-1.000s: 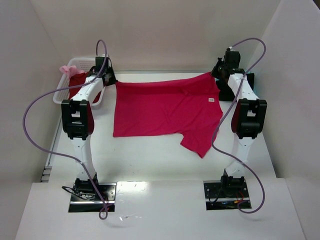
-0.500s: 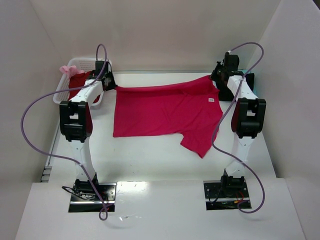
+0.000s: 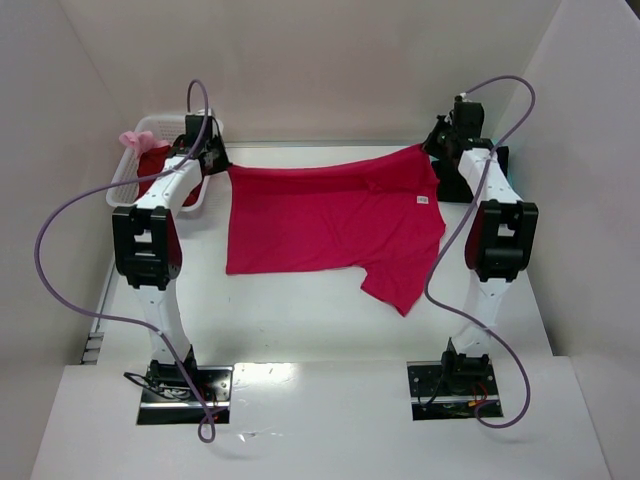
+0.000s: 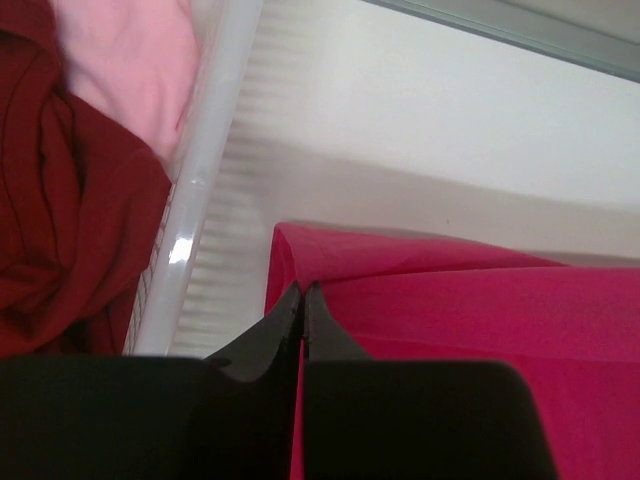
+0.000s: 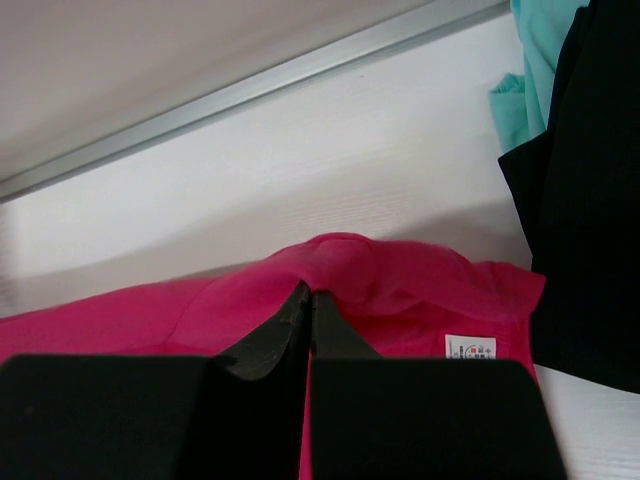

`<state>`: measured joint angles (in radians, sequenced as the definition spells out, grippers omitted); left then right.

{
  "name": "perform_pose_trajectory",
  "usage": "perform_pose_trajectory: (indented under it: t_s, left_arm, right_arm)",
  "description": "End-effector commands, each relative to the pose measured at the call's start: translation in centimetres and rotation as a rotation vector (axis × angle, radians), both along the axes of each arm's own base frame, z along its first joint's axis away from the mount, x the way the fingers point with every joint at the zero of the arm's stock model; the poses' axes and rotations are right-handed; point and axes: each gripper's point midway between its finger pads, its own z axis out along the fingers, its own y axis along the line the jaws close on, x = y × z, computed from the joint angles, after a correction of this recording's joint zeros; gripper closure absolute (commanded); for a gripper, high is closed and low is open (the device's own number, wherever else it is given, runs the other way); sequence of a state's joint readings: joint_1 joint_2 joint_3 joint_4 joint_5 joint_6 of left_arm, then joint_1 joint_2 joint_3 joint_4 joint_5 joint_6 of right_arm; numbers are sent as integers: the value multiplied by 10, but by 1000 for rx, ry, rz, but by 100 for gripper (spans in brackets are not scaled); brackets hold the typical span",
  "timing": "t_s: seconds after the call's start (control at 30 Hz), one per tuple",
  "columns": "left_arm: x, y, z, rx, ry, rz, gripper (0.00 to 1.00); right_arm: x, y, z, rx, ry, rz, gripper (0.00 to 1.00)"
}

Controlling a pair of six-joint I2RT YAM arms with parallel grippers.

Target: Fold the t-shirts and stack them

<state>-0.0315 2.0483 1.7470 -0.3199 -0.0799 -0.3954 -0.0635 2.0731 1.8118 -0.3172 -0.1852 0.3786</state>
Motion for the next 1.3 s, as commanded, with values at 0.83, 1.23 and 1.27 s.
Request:
perform_pose_trajectory:
  t_s: [0.83,1.23,1.27]
  left_arm:
    - [80,-18,10,13,-113,-33,100]
    - [76,-24,35,28,-148,-65,100]
    - [76,-24,35,28,-148,-65,100]
  right_arm:
    - [67,0,18,-28,-110,14,100]
    - [33,-3,75,-142,-198,-73,100]
    - [30,-3,79,-142,-203,-73,100]
